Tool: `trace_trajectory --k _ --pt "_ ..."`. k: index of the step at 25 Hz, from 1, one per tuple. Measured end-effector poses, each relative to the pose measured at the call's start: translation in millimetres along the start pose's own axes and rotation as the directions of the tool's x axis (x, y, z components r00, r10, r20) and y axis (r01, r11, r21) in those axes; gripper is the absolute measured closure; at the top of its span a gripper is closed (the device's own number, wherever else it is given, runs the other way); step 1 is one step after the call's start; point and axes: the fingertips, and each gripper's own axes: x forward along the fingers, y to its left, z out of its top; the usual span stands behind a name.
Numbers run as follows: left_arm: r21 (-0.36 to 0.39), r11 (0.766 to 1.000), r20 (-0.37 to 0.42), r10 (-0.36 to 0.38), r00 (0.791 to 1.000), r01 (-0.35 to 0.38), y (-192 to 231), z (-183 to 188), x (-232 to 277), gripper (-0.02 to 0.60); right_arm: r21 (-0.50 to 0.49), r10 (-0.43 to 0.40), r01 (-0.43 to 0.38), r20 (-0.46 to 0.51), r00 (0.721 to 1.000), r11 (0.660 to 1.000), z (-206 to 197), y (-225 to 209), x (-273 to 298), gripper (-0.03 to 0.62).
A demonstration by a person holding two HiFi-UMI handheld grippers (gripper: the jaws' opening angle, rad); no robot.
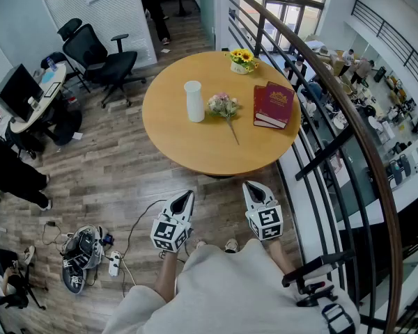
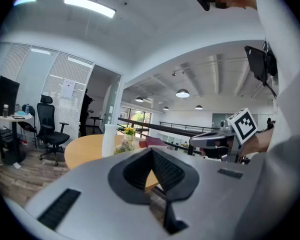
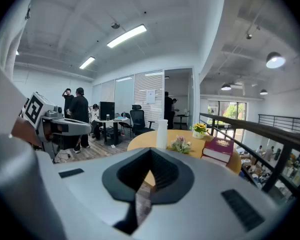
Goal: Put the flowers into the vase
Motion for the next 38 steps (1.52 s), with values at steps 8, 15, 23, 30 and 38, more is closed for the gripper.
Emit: trace_trajectory --k 8,15,23,30,38 --pt "-0.007 1.000 -0.009 0.002 1.000 -0.002 -8 -4 1 0.574 -0.006 0.012 -0.012 -0.003 1.000 1.000 -2 -1 -2 0.586" --pt "-0.008 1.000 -0.015 0.009 1.000 -0.009 -15 -6 6 0.574 -0.001 0.025 -0.025 -0.008 1.000 1.000 -8 -7 -5 0.586" --pt "0.004 0.999 -0.012 0.034 0.999 -0.034 -23 -2 16 0.574 0.062 0.057 -0.059 0.045 0.997 0.996 -5 -24 -14 0.585" --pt "0.013 0.998 -0.016 0.059 0.998 -0.059 -35 0 26 0.574 0.063 0.073 -0.077 0.065 0.995 0.995 -7 -39 -20 0.585" --pt "0.003 0.998 -0.038 0.064 0.997 -0.064 -48 -13 39 0.574 0.021 0.046 -0.046 0.036 0.998 0.999 -19 -54 -19 0.585"
